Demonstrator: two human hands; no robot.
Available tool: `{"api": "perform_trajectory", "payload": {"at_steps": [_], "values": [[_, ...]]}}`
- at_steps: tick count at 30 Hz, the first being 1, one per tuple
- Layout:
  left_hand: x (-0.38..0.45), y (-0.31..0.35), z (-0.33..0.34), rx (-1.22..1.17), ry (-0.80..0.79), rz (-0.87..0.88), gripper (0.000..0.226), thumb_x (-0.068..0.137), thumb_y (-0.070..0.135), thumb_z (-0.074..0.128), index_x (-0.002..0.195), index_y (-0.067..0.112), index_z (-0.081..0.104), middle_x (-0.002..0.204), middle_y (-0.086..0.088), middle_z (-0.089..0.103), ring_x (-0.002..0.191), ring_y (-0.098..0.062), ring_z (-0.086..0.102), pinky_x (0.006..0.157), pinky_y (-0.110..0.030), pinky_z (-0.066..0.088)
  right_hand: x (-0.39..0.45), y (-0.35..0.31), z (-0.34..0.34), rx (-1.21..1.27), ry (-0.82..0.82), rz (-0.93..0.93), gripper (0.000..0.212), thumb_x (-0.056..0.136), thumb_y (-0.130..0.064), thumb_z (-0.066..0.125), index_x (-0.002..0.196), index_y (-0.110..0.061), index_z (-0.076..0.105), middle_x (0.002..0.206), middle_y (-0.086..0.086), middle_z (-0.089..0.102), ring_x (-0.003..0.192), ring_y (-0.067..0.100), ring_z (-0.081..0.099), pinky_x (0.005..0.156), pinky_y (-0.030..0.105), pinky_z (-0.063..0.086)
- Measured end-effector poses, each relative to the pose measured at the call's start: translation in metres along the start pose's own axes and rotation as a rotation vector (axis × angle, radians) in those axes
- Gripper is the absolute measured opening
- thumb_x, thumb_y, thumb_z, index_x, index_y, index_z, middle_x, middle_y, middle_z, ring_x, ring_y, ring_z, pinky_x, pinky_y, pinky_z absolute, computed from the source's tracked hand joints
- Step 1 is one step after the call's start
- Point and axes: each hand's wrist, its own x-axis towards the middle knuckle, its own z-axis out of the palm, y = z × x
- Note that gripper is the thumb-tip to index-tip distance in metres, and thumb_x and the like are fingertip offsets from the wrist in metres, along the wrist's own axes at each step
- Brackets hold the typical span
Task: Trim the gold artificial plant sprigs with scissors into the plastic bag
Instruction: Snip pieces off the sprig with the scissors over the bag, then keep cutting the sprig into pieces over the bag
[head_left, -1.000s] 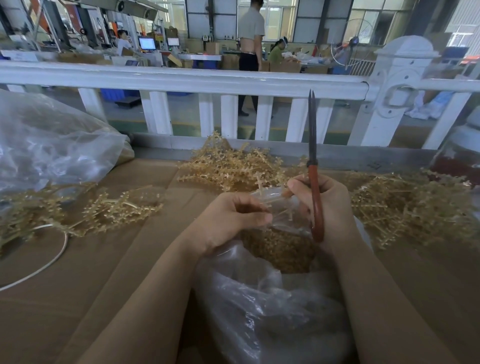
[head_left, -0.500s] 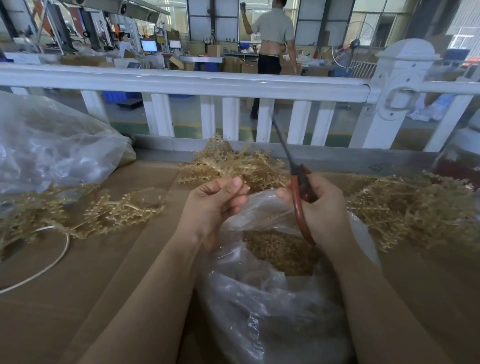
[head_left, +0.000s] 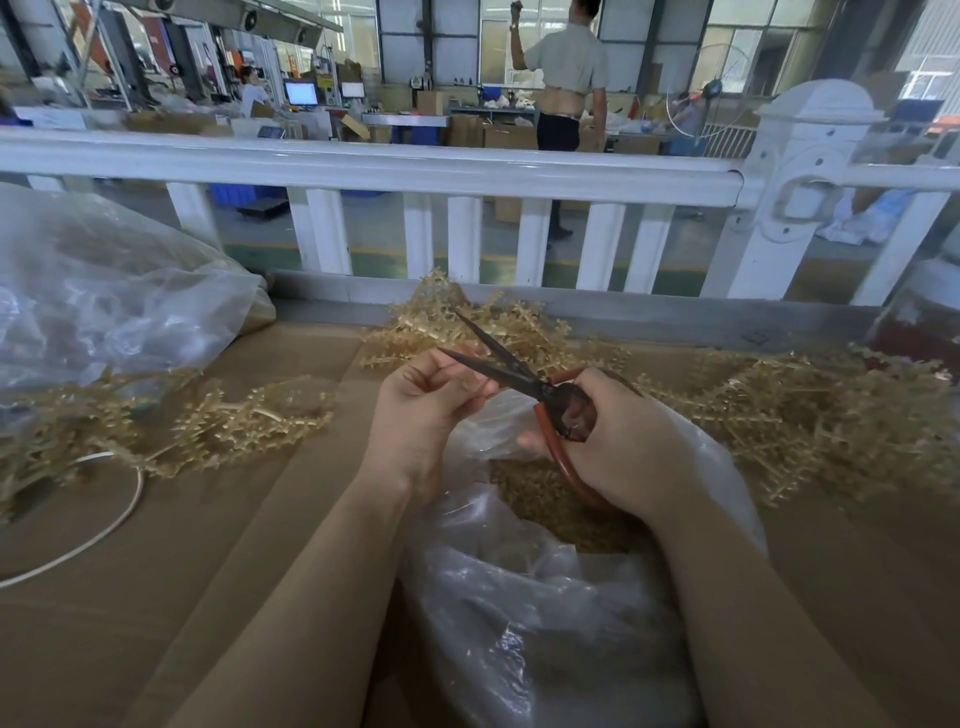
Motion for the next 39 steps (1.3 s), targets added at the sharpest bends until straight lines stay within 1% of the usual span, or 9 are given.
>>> {"api": "perform_trajectory", "payload": {"at_steps": [7,12,15,20,24,28,31,34,39], "values": [[-0.0002,-0.0019,-0.0004,0.066,0.016,0.041,0.022,0.088,-0.011,0.061,0.087,0.010,0.069,0.075,-0.001,0.074,0.075,-0.012,0.071,0.080,-0.024,0.057,-0.0005,-0.0002,-0.0039,-0.007,-0.041,-0.007,0.063,0.064,-0.093,0.048,0.101,-0.042,0.053,0.084,-0.028,0.058,0.079,-0.014,0.049,0.063,0.009,0.031],[-0.0009,-0.0008,0.0006,0.057,0.017,0.051,0.021,0.086,-0.010,0.063,0.087,0.010,0.070,0.077,-0.002,0.074,0.077,-0.013,0.071,0.080,-0.024,0.057,-0.0016,-0.0020,-0.0044,-0.002,-0.046,-0.007,0.055,0.067,-0.090,0.054,0.098,-0.045,0.050,0.083,-0.028,0.056,0.078,-0.013,0.049,0.062,0.009,0.032],[-0.0015,-0.0009,0.0011,0.050,0.011,0.058,0.018,0.086,-0.009,0.063,0.089,0.008,0.069,0.078,-0.003,0.074,0.079,-0.014,0.072,0.080,-0.025,0.058,-0.0011,-0.0007,-0.0034,0.000,-0.052,0.004,0.060,0.064,-0.093,0.051,0.098,-0.043,0.051,0.083,-0.027,0.059,0.079,-0.012,0.050,0.063,0.011,0.034],[-0.0009,-0.0006,0.0017,-0.004,0.003,0.054,0.014,0.086,-0.009,0.062,0.092,0.003,0.068,0.083,-0.008,0.074,0.082,-0.018,0.072,0.081,-0.026,0.058,-0.0017,-0.0002,-0.0020,-0.016,-0.005,0.001,0.060,0.064,-0.097,0.047,0.092,-0.044,0.053,0.071,-0.025,0.058,0.068,-0.010,0.050,0.055,0.011,0.031],[-0.0004,-0.0001,0.0025,-0.030,0.004,0.048,0.012,0.084,-0.008,0.063,0.091,0.000,0.067,0.080,-0.007,0.074,0.078,-0.016,0.072,0.075,-0.022,0.057,-0.0010,0.0005,-0.0006,-0.033,0.013,0.001,0.059,0.062,-0.101,0.041,0.083,-0.046,0.049,0.065,-0.024,0.056,0.063,-0.009,0.049,0.053,0.011,0.028],[-0.0008,0.0011,0.0010,-0.014,0.004,0.052,0.009,0.077,-0.003,0.069,0.085,0.000,0.066,0.076,-0.007,0.073,0.074,-0.015,0.071,0.072,-0.021,0.057,0.0001,0.0000,-0.0009,-0.053,-0.016,0.015,0.060,0.064,-0.097,0.047,0.079,-0.040,0.051,0.064,-0.020,0.056,0.062,-0.005,0.051,0.052,0.016,0.031],[-0.0006,0.0007,0.0000,0.069,0.024,0.073,0.015,0.082,-0.010,0.067,0.078,0.005,0.068,0.071,-0.004,0.072,0.074,-0.018,0.071,0.080,-0.030,0.059,-0.0022,-0.0017,-0.0051,-0.091,-0.005,-0.003,0.055,0.070,-0.093,0.048,0.090,-0.043,0.053,0.068,-0.026,0.055,0.064,-0.010,0.048,0.053,0.009,0.027],[-0.0020,0.0009,-0.0010,0.162,0.021,0.097,0.026,0.083,-0.009,0.069,0.072,0.014,0.074,0.073,-0.007,0.073,0.079,-0.023,0.069,0.090,-0.043,0.053,-0.0036,-0.0031,-0.0078,-0.105,0.006,-0.006,0.053,0.072,-0.091,0.051,0.096,-0.044,0.055,0.071,-0.028,0.055,0.064,-0.014,0.047,0.051,0.008,0.026],[-0.0028,0.0009,-0.0018,0.232,0.008,0.102,0.030,0.084,-0.006,0.070,0.068,0.020,0.075,0.073,-0.006,0.074,0.078,-0.022,0.068,0.085,-0.043,0.052,-0.0025,-0.0029,-0.0034,-0.111,0.043,-0.003,0.059,0.070,-0.093,0.047,0.096,-0.041,0.059,0.069,-0.026,0.057,0.063,-0.012,0.046,0.053,0.008,0.025]]}}
